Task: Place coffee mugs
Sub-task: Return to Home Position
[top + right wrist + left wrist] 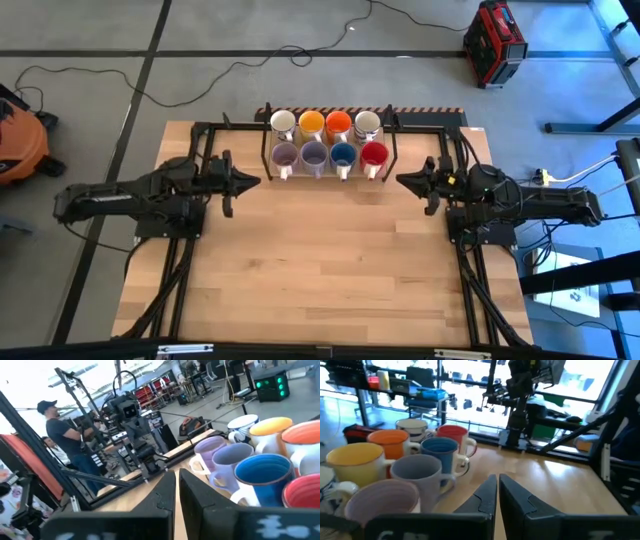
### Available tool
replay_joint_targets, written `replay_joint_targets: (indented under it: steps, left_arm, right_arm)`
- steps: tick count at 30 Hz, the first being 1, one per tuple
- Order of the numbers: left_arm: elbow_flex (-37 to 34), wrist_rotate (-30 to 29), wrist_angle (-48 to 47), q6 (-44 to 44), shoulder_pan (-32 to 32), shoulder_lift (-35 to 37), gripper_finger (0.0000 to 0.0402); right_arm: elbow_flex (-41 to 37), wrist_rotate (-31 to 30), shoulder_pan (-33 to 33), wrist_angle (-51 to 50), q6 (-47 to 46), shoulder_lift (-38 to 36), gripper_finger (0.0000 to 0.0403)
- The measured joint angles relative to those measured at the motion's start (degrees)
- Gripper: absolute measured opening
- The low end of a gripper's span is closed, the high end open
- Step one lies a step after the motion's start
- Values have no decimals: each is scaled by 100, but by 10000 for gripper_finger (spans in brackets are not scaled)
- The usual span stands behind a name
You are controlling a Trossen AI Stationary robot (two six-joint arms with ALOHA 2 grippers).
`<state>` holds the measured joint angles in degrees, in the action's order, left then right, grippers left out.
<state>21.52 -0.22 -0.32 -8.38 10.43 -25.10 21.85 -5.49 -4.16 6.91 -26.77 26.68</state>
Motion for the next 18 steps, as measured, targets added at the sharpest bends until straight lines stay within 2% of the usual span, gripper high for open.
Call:
replay_joint_targets:
  steps: [2, 6, 8, 14, 18]
  left_arm:
    - [0, 23, 96, -136, -13, 2, 15]
    - [-81, 134, 198, 241, -32, 7, 17]
    - [-269, 201, 184, 182, -30, 86, 17]
    - [-956, 843, 682, 30, -32, 589, 17]
    - [-1206, 658, 764, -202, -32, 943, 17]
  right_arm:
    - [2, 76, 2, 10, 239, 4, 14]
    - [2, 920, 2, -186, 783, -57, 14]
    - [3, 1088, 1, -299, 884, -178, 14]
    - [7, 777, 2, -1033, 938, -657, 14]
    - [7, 588, 2, -1525, 946, -1066, 14]
